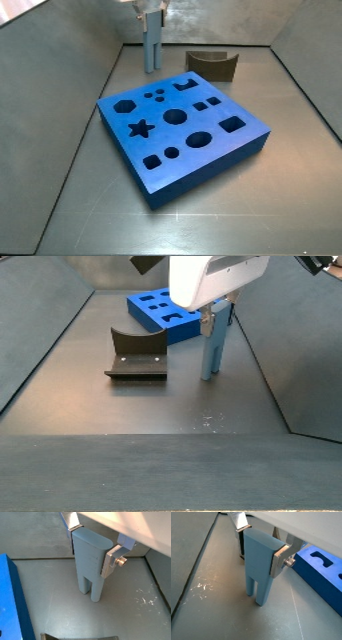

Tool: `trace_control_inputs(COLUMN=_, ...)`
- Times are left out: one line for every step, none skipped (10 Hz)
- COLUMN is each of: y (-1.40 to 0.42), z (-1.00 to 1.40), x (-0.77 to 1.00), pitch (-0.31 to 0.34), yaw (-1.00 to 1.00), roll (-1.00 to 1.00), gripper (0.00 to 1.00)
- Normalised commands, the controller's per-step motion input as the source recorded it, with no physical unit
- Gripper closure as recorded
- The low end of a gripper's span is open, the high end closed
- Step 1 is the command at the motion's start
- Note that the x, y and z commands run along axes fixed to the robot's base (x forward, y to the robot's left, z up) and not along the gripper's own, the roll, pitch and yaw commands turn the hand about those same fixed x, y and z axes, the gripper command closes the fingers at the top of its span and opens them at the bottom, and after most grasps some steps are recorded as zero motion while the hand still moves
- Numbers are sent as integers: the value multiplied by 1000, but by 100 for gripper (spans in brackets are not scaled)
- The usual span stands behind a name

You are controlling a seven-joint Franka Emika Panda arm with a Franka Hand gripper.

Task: Pick up the square-circle object. Move up. Move to above the board. Insert the square-circle object.
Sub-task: Pick up the square-circle object, then move up, then move to above the board.

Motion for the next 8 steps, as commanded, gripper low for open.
trace_control_inputs(y=0, z=0, x=0, pitch=0, yaw=0, roll=0, gripper=100)
trace_control_inputs(y=0, z=833, x=0, pitch=0, yaw=0, roll=0, gripper=100)
trace_control_inputs(y=-48, z=843, x=46, pitch=-10, yaw=-28, roll=0, gripper=100)
trace_control_inputs(y=-52, z=764, x=36, pitch=15, yaw=-28, roll=-3, gripper=100)
trace_control_inputs(y=-27, z=583, x=23, pitch=39, yaw=-14, roll=2, gripper=100)
trace_control_inputs(y=-12, z=366, x=18, pitch=65, yaw=-5, roll=8, gripper=100)
trace_control_inputs(y=-6, z=255, x=19, pitch=77, yaw=-1, roll=11, gripper=100)
trace_control_inputs(y=-44, z=1000, x=664, pitch=-101, yaw=-9, roll=143, gripper=100)
